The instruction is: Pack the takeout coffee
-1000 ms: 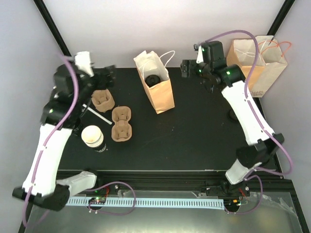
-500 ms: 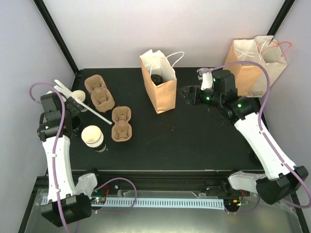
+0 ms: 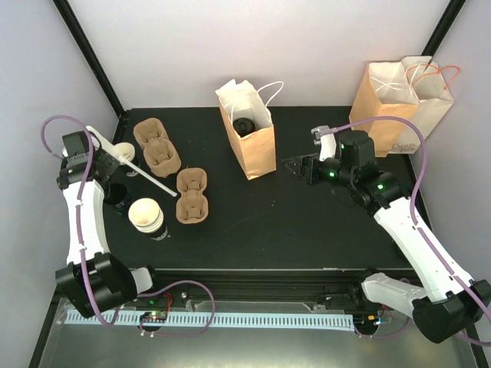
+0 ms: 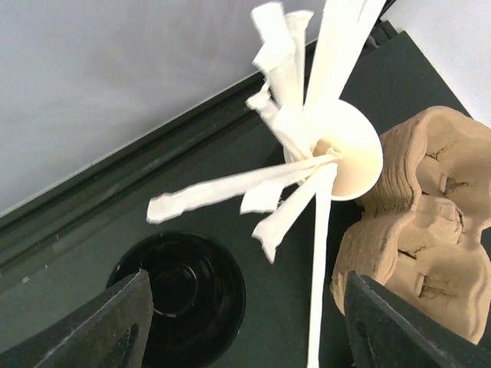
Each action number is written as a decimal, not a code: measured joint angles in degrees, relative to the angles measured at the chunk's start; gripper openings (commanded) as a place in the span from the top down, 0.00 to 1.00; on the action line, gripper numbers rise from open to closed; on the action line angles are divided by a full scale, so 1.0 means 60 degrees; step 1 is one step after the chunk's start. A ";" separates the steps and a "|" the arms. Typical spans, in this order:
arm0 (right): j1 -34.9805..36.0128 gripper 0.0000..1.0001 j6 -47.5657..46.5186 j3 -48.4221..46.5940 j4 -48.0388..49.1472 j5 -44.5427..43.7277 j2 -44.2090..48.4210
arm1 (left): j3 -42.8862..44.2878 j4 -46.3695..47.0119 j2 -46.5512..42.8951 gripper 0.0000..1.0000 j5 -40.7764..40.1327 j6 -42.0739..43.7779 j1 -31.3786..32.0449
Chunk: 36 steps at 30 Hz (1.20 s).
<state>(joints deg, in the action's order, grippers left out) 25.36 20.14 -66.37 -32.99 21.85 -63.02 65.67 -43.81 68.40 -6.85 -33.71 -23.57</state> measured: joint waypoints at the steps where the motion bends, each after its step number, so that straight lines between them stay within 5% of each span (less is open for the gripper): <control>1: 0.0000 0.09 -0.0069 0.0080 0.0047 0.0015 0.0066 | 0.0189 -0.0033 0.0157 0.35 -0.0055 -0.0062 0.0000; 7: 0.0000 0.09 -0.0219 0.0401 0.0441 0.0240 0.0262 | 0.0441 0.0142 0.0372 0.53 -0.0364 -0.0557 -0.0055; 16: 0.0000 0.09 -0.0240 0.0576 0.0747 0.0554 0.0178 | 0.0463 0.0568 0.1169 0.56 -0.0036 -0.0940 -0.0229; 23: 0.0000 0.09 -0.0277 0.0576 0.0772 0.0590 0.0036 | 0.0787 0.0619 0.2098 0.98 0.0634 -0.1005 -0.0459; 36: 0.0000 0.10 -0.0306 0.0576 0.0710 0.0514 -0.0240 | 0.0892 0.0237 0.1264 0.98 0.1315 -0.1220 -0.0696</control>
<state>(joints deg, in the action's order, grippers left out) 25.36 18.31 -62.92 -28.73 24.93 -64.47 71.02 -42.39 75.99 1.04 -41.04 -27.75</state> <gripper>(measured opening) 0.904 0.020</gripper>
